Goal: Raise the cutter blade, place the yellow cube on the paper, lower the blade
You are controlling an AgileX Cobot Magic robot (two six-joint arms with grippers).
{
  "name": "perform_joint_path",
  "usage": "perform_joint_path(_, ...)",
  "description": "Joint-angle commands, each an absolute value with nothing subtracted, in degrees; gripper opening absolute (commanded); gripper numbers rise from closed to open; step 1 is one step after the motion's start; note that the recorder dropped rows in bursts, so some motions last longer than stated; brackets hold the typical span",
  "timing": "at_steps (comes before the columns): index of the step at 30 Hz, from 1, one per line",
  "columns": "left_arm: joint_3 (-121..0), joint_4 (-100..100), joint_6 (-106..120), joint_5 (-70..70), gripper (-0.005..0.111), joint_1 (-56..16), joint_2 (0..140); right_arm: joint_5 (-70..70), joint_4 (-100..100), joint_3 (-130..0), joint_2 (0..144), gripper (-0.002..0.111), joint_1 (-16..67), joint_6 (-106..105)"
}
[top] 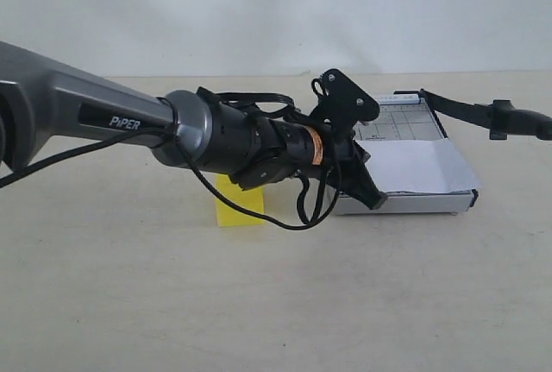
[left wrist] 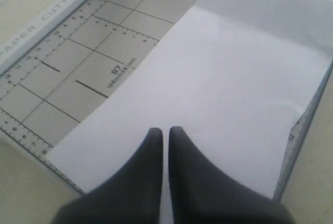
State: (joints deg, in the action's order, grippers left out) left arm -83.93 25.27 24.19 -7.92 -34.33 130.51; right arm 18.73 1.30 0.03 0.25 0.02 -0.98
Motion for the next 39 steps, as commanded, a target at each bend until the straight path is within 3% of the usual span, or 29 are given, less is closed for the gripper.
perform_joint_path(1,-84.6,25.3,24.3,-7.7,0.004,-34.2,131.7,18.5,0.9,0.0,0.0,0.000,0.0,-1.2)
perform_joint_path(39,-89.2,23.2,22.4,-10.3,0.004,-34.5,135.5,18.5,0.9,0.0,0.0,0.000,0.0,-1.2)
